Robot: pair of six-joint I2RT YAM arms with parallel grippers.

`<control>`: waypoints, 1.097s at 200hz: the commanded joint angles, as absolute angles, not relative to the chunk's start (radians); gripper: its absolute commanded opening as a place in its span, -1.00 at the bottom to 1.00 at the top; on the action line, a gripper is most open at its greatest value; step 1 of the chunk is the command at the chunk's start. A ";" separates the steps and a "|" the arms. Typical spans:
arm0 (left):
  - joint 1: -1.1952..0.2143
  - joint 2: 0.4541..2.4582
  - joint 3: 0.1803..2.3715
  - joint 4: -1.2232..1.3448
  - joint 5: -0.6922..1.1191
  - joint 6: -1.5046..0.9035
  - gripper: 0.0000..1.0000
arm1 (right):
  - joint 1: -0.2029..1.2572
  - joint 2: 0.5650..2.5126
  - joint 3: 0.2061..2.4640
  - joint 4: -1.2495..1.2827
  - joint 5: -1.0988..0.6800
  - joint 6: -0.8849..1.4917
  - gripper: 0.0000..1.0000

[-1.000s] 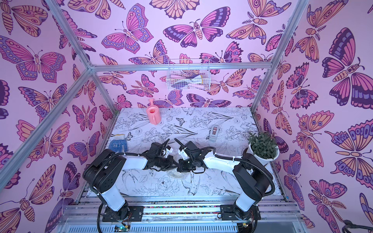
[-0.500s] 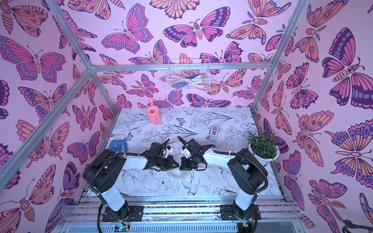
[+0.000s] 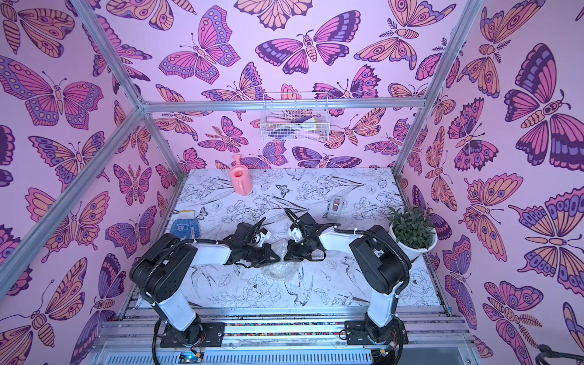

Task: Wrap dinner plates in bubble wrap
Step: Stick the tape on the bubble wrap, then reset both arms

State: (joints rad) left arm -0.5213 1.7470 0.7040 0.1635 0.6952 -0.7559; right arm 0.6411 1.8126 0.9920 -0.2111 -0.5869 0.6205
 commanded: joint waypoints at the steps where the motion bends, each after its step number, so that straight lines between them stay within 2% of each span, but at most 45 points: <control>1: -0.530 1.764 0.695 -0.141 0.470 -0.718 -0.99 | 0.632 1.769 1.026 -0.285 -0.530 0.594 -1.00; 27: -0.531 1.680 0.847 -0.306 0.432 -0.656 -0.86 | 0.630 1.766 1.064 -0.333 -0.518 0.565 -1.00; 75: -0.523 1.615 1.064 -0.487 0.392 -0.577 -0.77 | 0.588 1.687 1.087 -0.352 -0.519 0.541 -1.00; 89: -0.515 1.599 1.089 -0.517 0.354 -0.557 -0.65 | 0.563 1.639 1.100 -0.404 -0.480 0.498 -0.96; 96: -0.506 1.587 1.095 -0.537 0.317 -0.544 -0.57 | 0.545 1.611 1.101 -0.432 -0.449 0.470 -0.80; 103: -0.496 1.572 1.091 -0.550 0.276 -0.530 -0.48 | 0.523 1.582 1.099 -0.460 -0.392 0.432 -0.55; 112: -0.476 1.542 1.070 -0.551 0.220 -0.513 -0.31 | 0.497 1.536 1.092 -0.502 -0.289 0.375 -0.12; 126: -0.440 1.503 1.036 -0.552 0.105 -0.477 0.00 | 0.453 1.497 1.072 -0.533 -0.127 0.290 0.44; 132: -0.419 1.491 1.023 -0.550 0.067 -0.460 0.13 | 0.432 1.483 1.058 -0.531 -0.063 0.267 0.93; 135: -0.406 1.486 1.018 -0.548 0.052 -0.452 0.19 | 0.421 1.476 1.050 -0.527 -0.034 0.256 1.00; 151: -0.345 1.466 0.994 -0.527 -0.025 -0.415 0.47 | 0.361 1.449 1.010 -0.479 0.116 0.201 0.99; 155: -0.333 1.463 0.988 -0.519 -0.046 -0.408 0.80 | 0.345 1.445 1.000 -0.464 0.148 0.185 0.99; 161: -0.312 1.458 0.979 -0.507 -0.092 -0.396 0.99 | 0.323 1.436 0.981 -0.429 0.200 0.167 0.99; 186: -0.241 1.442 0.935 -0.431 -0.271 -0.351 1.00 | 0.224 1.421 0.901 -0.258 0.381 0.122 1.00; 207: -0.193 1.418 0.837 -0.265 -0.405 -0.264 1.00 | 0.180 1.442 0.817 -0.040 0.419 0.018 0.98; 219: -0.160 1.406 0.778 -0.147 -0.401 -0.174 0.99 | 0.158 1.460 0.768 0.101 0.402 -0.004 0.99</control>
